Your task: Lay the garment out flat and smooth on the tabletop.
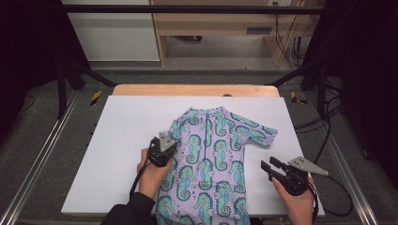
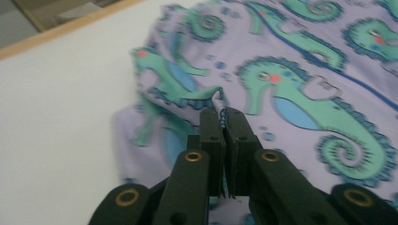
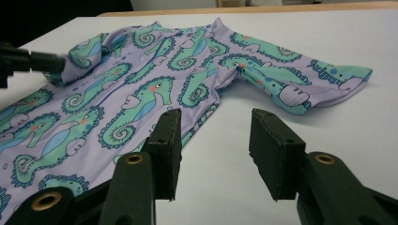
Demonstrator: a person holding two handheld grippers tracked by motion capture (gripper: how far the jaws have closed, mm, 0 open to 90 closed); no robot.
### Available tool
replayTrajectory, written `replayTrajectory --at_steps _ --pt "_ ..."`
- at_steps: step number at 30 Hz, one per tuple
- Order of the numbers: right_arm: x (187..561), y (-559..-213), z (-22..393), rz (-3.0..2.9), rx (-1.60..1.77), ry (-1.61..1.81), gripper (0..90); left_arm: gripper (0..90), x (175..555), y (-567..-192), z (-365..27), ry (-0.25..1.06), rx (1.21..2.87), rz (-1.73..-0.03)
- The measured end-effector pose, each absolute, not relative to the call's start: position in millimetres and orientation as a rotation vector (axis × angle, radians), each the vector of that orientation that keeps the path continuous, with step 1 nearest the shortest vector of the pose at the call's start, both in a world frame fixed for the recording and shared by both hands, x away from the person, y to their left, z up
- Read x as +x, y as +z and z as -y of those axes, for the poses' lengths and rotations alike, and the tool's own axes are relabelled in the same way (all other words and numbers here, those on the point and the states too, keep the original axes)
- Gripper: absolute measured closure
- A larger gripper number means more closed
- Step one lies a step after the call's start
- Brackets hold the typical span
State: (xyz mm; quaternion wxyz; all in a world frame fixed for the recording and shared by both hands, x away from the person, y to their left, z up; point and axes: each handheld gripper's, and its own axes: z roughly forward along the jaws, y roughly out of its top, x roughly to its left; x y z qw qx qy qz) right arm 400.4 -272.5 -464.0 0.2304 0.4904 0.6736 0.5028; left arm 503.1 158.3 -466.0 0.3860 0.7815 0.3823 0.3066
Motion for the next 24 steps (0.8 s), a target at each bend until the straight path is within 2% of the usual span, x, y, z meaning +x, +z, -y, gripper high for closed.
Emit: replayTrajectory --at_steps 5,14,17,19,22,24 --pt "400.5 -467.5 273.2 -1.864 1.358 1.389 54.7 88.5 523.4 -452.0 -201.2 0.816 1.903 -1.054" --pt "400.7 -471.1 268.3 -1.903 1.343 1.389 54.2 87.6 549.5 -448.3 -248.0 0.885 1.846 -1.174" --pt "400.9 -472.5 268.5 -1.91 1.327 1.401 48.5 68.8 545.2 -451.3 -259.4 0.889 1.767 -1.212" --pt "400.9 -473.2 268.9 -1.91 1.305 1.408 40.9 55.7 532.0 -450.2 -263.4 0.899 1.716 -1.193" --pt "401.3 -472.9 269.6 -1.878 1.273 1.42 27.8 36.6 498.5 -448.3 -263.5 0.905 1.649 -1.104" --pt "401.2 -472.4 269.8 -1.868 1.244 1.42 20.8 25.5 471.6 -450.3 -262.8 0.863 1.621 -1.042"
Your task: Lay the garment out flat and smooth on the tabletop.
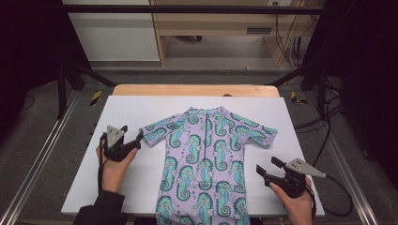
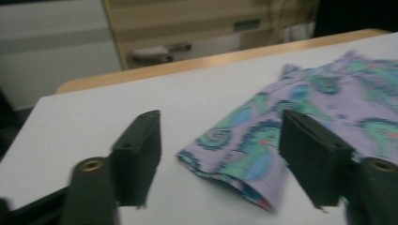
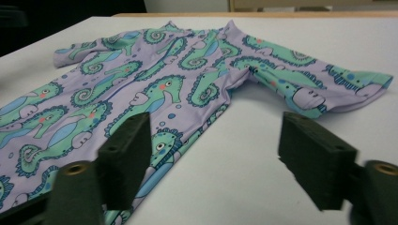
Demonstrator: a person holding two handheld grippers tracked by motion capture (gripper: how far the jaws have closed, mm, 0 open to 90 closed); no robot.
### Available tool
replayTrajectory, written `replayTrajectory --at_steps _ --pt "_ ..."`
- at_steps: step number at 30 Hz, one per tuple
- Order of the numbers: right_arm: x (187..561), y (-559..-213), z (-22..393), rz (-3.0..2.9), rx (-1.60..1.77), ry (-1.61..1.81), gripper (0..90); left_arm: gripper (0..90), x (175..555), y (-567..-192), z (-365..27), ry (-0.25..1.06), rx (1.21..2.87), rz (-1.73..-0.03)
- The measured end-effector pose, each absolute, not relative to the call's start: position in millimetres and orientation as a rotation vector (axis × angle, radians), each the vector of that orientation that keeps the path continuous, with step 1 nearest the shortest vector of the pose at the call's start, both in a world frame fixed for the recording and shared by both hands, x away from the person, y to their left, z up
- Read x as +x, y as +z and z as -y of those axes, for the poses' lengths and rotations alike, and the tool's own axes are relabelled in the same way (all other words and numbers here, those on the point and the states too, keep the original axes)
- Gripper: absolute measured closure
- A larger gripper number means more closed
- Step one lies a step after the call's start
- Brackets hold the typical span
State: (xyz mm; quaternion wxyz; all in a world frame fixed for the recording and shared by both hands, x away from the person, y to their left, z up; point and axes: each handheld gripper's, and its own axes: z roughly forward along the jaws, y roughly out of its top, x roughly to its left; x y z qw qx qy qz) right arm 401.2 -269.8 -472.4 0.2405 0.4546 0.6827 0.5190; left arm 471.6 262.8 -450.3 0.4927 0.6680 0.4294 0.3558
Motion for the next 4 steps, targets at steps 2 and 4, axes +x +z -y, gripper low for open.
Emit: replayTrajectory --at_steps 2,4 --pt "399.6 -472.8 270.7 -1.861 1.208 1.434 15.7 15.4 445.7 -453.3 -262.6 0.797 1.588 -0.971" --pt "398.0 -473.6 271.5 -1.857 1.167 1.439 13.8 7.2 426.2 -453.4 -262.6 0.773 1.592 -0.924"
